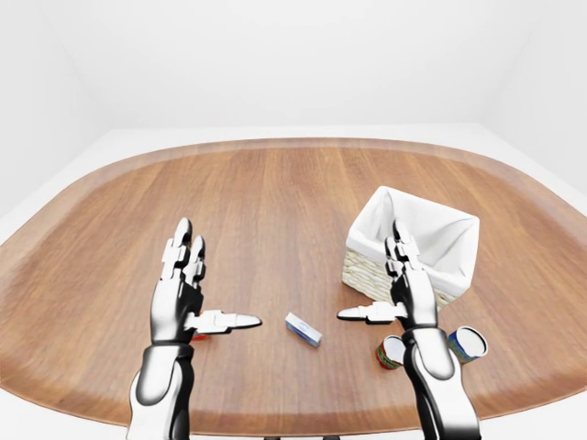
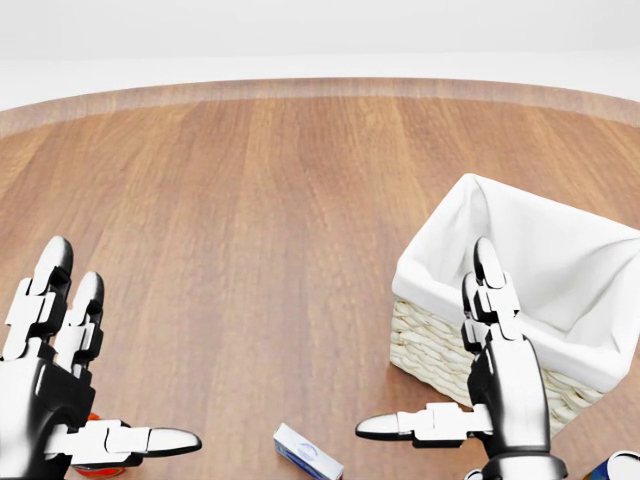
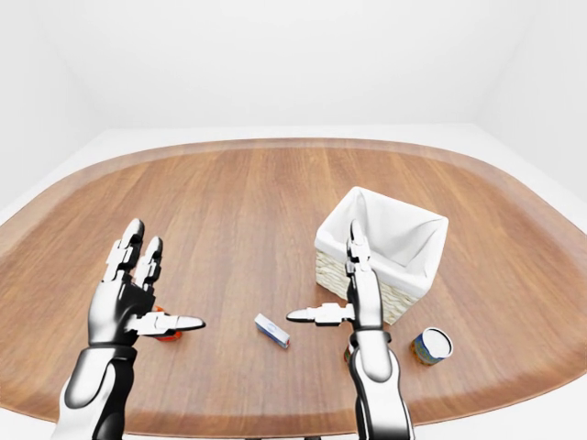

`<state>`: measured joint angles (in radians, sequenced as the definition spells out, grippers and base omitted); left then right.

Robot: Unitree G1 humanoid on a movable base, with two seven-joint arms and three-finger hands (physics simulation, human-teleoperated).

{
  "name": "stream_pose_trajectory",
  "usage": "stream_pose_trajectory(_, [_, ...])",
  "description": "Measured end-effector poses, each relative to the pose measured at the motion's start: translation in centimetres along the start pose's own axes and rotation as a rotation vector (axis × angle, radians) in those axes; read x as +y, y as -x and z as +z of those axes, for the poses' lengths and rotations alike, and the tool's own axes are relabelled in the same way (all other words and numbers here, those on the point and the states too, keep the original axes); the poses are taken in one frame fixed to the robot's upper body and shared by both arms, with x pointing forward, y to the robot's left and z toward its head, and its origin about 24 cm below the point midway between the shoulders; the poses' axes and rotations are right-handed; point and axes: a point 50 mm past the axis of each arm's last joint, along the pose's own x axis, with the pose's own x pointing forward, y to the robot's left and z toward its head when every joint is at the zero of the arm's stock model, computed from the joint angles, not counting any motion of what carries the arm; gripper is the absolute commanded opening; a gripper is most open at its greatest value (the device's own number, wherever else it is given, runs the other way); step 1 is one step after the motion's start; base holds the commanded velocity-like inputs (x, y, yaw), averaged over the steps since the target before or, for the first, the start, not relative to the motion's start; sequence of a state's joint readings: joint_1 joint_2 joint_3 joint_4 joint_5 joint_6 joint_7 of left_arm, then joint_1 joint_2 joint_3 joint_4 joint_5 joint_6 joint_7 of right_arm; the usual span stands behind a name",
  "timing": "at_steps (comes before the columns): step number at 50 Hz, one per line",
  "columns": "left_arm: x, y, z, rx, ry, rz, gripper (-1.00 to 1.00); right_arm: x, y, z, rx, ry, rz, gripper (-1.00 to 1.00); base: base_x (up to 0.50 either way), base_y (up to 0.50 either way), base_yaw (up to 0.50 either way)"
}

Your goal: Pick up the ketchup, and put it in the basket.

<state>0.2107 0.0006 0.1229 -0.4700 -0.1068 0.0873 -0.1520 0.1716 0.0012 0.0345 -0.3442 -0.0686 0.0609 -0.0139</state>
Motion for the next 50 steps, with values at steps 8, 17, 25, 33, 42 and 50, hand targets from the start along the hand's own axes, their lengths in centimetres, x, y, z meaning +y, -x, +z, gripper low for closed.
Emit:
stream_pose_trajectory(8, [0.8,-0.3,0.2,-0.006,-0.043,0.039,1.00,-0.1,0.0,0.2,-0.003,0.001,0.000,1.00,0.00,0.00,0.00])
stream_pose_trajectory(17, [2.5,-0.8,-0.2,0.004,-0.093,0.103,1.00,-0.1,-0.1,0.0,-0.002,0.002,0.000,1.00,0.00,0.00,0.00])
stream_pose_trajectory(25, [4.1,-1.1,-0.6,0.010,-0.129,0.157,1.00,0.0,-0.2,-0.2,0.002,0.005,0.003,1.00,0.00,0.00,0.00])
stream_pose_trajectory(33, [5.6,-1.1,-1.3,0.021,-0.160,0.203,1.00,0.1,-0.3,-0.4,0.006,0.007,0.006,1.00,0.00,0.00,0.00])
stream_pose_trajectory(42, [7.8,-0.8,-7.1,0.232,-0.185,0.276,1.00,0.0,-0.7,-0.9,0.018,0.017,-0.002,1.00,0.00,0.00,0.00])
stream_pose_trajectory(50, [8.6,-0.5,-9.5,0.353,-0.202,0.307,1.00,-0.1,-1.0,-1.2,0.024,0.021,-0.005,1.00,0.00,0.00,0.00])
